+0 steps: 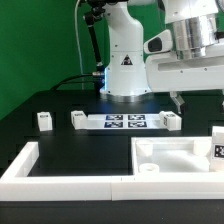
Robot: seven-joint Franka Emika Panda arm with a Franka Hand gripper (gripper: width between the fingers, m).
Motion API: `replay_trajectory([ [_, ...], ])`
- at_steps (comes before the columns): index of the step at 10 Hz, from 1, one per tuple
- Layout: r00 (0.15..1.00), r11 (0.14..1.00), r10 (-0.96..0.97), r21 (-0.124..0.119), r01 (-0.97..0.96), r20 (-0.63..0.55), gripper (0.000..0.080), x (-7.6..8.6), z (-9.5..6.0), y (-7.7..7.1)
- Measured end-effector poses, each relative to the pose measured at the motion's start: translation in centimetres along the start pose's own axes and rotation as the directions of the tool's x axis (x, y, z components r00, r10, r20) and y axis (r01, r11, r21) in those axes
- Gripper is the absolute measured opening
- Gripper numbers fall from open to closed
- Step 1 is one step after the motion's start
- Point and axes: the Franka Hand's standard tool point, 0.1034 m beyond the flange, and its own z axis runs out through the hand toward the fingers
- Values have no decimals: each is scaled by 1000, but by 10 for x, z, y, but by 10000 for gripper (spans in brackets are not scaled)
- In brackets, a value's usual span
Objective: Assemble square table
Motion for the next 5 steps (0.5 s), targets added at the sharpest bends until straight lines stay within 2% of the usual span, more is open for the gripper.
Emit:
replay_trajectory([
  [1,999,999,-49,-9,49,12,649,-5,3,1],
  [2,982,982,-182,-38,184,54,649,-18,8,9],
  [3,948,948,-309,-52,314,82,649,-24,9,17],
  [5,864,863,-496,-67,502,88,649,-36,12,33],
])
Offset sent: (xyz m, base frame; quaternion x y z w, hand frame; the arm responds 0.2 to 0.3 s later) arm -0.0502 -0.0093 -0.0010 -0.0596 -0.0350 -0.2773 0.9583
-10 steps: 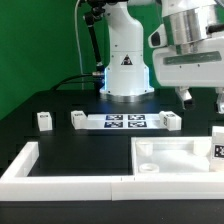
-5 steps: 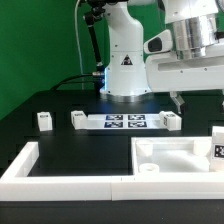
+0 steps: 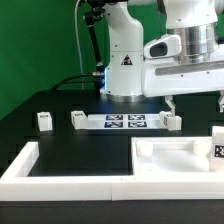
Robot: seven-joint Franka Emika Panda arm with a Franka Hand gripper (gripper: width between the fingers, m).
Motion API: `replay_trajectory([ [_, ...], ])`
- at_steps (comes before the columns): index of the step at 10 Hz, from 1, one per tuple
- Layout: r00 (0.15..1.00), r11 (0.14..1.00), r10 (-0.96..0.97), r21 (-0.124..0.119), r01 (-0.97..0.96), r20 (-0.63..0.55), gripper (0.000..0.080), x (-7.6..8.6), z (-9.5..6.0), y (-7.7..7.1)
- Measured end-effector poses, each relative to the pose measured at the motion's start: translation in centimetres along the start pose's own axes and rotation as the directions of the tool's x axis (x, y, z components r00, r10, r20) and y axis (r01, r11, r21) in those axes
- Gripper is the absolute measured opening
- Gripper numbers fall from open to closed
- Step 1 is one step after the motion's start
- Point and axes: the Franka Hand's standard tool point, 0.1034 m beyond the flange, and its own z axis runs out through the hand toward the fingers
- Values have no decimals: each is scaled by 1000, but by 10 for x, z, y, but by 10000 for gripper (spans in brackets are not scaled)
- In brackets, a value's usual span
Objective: Assemble square table
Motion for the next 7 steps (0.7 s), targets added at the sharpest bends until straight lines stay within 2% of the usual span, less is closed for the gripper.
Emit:
replay_trajectory([
  [4,985,985,-171,-6,171,2,649,3,0,2],
  [5,987,988,-155,-3,155,34,649,-3,3,0],
  [6,983,985,-170,-15,172,75,649,-15,11,-3],
  [7,970,978,-201,-30,207,137,649,-34,18,-3],
])
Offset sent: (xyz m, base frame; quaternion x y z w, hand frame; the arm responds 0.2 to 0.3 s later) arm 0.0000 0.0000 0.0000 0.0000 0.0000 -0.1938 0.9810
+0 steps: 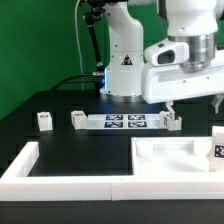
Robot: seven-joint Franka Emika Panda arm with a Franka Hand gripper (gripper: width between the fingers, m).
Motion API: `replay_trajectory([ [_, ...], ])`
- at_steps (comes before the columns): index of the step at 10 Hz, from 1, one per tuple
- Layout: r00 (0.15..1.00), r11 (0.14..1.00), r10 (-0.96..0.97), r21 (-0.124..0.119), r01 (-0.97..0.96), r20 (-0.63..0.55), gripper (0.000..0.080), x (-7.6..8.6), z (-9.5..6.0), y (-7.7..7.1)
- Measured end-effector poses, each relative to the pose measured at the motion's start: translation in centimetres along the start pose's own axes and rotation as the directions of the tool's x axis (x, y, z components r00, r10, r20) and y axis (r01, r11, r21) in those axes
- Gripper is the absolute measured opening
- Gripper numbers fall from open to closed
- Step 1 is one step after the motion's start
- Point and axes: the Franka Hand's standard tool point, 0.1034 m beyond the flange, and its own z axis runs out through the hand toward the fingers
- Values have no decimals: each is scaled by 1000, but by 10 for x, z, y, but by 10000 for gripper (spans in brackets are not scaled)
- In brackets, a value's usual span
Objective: Assemble square table
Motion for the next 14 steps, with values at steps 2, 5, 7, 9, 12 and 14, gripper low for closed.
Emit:
replay_trajectory([
  [2,988,997,-62,-39,69,143,649,-27,8,1],
  [5,945,998,-51,-19,61,324,649,-28,9,-1],
  [7,858,1000,3,-21,9,513,649,-51,18,7],
  [9,781,1000,12,-26,6,624,649,-61,27,8],
  [12,730,1000,17,-25,0,683,649,-59,29,10],
  [14,723,999,40,-42,-15,690,649,-71,40,9],
])
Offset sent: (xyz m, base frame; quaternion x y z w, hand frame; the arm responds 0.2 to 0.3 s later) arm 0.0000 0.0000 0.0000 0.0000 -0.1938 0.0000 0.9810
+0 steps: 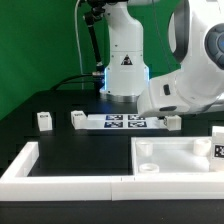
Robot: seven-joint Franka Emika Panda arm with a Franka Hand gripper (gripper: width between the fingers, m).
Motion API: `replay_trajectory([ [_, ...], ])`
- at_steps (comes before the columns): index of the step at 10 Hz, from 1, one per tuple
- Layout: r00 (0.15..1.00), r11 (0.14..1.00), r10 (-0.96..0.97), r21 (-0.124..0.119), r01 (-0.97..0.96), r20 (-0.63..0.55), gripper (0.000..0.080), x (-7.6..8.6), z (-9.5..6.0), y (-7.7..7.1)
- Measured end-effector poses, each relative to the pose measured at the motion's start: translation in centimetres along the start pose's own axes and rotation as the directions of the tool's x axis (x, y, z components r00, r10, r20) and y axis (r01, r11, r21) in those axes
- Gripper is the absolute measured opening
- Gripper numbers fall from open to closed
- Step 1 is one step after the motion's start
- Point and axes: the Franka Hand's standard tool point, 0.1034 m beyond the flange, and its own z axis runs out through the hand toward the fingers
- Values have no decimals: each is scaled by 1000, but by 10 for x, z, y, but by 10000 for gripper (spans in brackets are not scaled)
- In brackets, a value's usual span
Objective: Assemble square table
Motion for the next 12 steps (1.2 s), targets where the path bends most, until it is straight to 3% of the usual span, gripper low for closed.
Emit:
replay_trajectory([
  [1,1000,1000,0,-2,0,16,649,-4,16,0],
  [3,999,1000,12,-1,-12,38,649,-9,33,3],
  [6,999,1000,13,1,-13,36,627,-9,31,4],
  [8,999,1000,14,2,-14,36,284,-9,31,4],
  [12,999,1000,14,2,-14,36,286,-9,31,4],
])
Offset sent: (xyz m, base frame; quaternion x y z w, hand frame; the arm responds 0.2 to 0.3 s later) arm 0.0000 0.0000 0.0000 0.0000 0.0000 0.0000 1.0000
